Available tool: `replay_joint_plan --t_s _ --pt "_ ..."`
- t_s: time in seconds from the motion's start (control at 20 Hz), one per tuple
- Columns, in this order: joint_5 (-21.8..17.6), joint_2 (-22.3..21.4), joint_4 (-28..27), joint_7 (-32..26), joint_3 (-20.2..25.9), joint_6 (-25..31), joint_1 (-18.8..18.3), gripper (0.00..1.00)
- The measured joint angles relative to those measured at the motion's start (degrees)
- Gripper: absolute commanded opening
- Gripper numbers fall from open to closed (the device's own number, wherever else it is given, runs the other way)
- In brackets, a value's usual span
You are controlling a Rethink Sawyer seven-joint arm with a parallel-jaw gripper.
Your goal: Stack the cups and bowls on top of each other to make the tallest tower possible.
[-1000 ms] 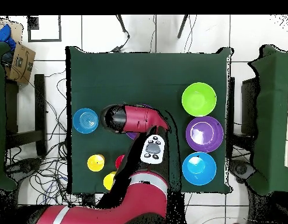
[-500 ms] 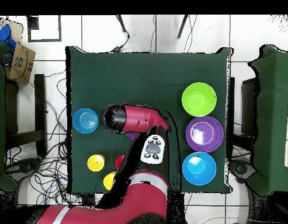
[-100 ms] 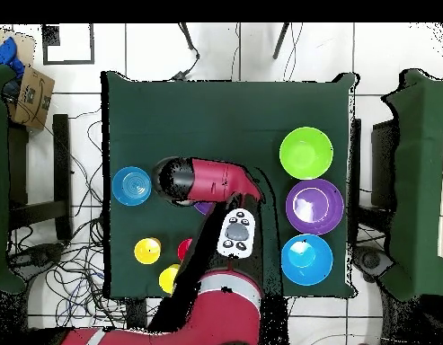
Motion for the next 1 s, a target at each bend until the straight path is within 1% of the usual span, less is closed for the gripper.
replay_joint_plan --t_s 0.65,0.75,0.9,1.0 --pt "0.7 -5.8 0.4 0.0 0.1 1.0 0.1 1.00" --pt "0.9 -7.0 0.6 0.0 -0.2 1.6 0.6 1.00" --pt "2.4 -9.0 1.1 0.4 -1.1 2.0 2.2 1.00" --pt "3.2 -9.5 1.5 1.2 -1.6 2.0 3.2 1.00"
